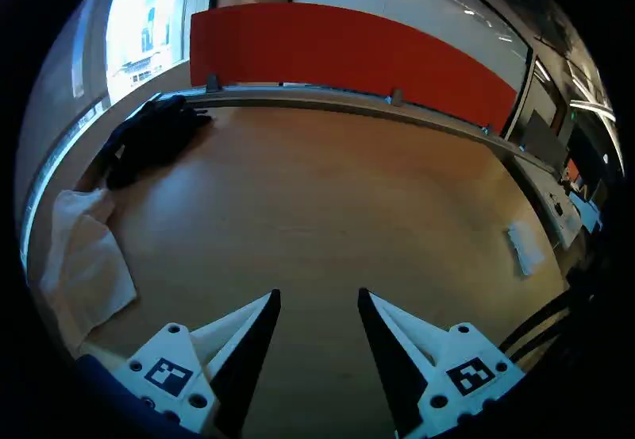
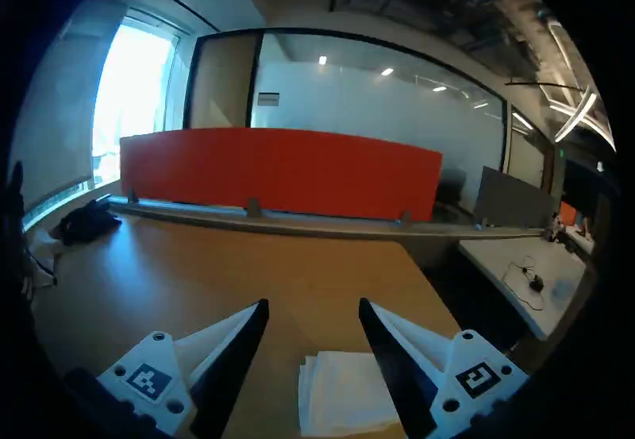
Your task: Fold towel
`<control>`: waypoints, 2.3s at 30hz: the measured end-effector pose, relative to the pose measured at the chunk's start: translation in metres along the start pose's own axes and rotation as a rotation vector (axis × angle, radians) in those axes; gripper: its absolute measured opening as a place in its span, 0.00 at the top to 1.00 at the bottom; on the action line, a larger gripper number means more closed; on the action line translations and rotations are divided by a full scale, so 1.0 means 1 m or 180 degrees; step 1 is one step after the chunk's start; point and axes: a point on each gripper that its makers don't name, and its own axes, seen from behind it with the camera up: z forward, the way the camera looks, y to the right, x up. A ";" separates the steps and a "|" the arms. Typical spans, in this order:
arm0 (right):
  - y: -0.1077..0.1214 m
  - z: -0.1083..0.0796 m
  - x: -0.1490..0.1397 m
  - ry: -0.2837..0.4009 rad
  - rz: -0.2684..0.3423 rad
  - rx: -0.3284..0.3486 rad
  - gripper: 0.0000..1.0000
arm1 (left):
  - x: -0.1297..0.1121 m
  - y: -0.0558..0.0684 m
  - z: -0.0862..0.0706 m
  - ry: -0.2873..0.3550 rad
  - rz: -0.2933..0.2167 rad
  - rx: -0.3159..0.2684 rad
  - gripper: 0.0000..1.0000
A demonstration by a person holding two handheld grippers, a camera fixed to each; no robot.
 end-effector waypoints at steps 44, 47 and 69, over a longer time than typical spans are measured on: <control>-0.121 0.014 0.065 0.0466 0.0011 0.0297 0.10 | 0.153 -0.036 -0.055 0.1950 0.0105 0.0368 0.29; -0.125 0.013 0.067 0.0472 -0.0027 0.0295 0.09 | 0.151 -0.036 -0.055 0.1975 0.0106 0.0359 0.29; -0.163 0.018 0.068 0.0536 -0.0130 0.0411 0.09 | 0.140 -0.042 -0.033 0.2316 0.0265 0.0407 0.29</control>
